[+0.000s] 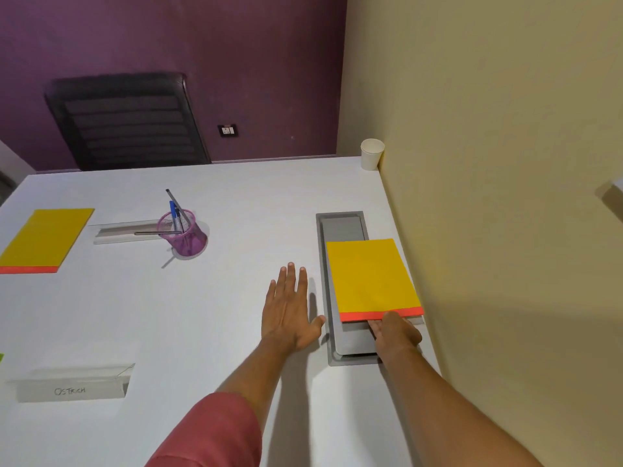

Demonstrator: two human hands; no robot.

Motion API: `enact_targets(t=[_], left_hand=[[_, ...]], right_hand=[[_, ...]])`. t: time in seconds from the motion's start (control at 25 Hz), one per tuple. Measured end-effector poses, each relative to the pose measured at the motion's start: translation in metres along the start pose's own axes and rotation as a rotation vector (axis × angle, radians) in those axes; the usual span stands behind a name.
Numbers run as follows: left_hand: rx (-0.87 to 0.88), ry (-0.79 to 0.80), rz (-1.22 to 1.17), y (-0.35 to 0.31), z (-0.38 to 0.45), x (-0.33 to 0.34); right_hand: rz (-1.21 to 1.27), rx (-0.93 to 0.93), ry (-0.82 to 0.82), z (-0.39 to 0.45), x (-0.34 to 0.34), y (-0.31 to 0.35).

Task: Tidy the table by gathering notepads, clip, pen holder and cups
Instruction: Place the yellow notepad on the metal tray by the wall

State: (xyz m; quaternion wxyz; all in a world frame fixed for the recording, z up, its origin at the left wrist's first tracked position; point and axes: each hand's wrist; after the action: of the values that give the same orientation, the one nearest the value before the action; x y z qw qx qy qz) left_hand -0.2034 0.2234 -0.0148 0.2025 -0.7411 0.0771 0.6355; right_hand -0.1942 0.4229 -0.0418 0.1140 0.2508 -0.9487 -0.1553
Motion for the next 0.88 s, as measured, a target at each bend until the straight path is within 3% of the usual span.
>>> enact_targets(t=[0.36, 0.44, 0.56, 0.64, 0.88], left_hand=[[0.012, 0.029, -0.037, 0.003, 0.016, 0.012], [0.007, 0.031, -0.045, 0.005, 0.016, 0.013], [0.001, 0.035, -0.049, 0.007, 0.015, 0.012], [-0.003, 0.038, -0.059, 0.007, 0.015, 0.011], [0.001, 0.039, -0.054, 0.005, 0.012, 0.007]], right_hand=[[0.145, 0.043, -0.099, 0.011, 0.003, 0.011], [0.078, 0.025, -0.107, 0.014, 0.002, 0.012], [0.171, 0.109, -0.042, 0.02, 0.002, 0.015], [0.05, 0.034, -0.079, 0.012, 0.002, 0.016], [0.118, 0.014, -0.083, 0.001, 0.01, 0.02]])
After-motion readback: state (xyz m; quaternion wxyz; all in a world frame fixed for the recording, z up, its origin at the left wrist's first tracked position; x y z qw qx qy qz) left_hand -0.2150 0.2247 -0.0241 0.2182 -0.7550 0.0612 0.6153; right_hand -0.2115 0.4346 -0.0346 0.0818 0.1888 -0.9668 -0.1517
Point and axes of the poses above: each hand's wrist, its own z-axis towards the middle knuckle, its own x-axis out of the palm, y = z × x, and after that the axes turned 14 degrees about x, right-handed
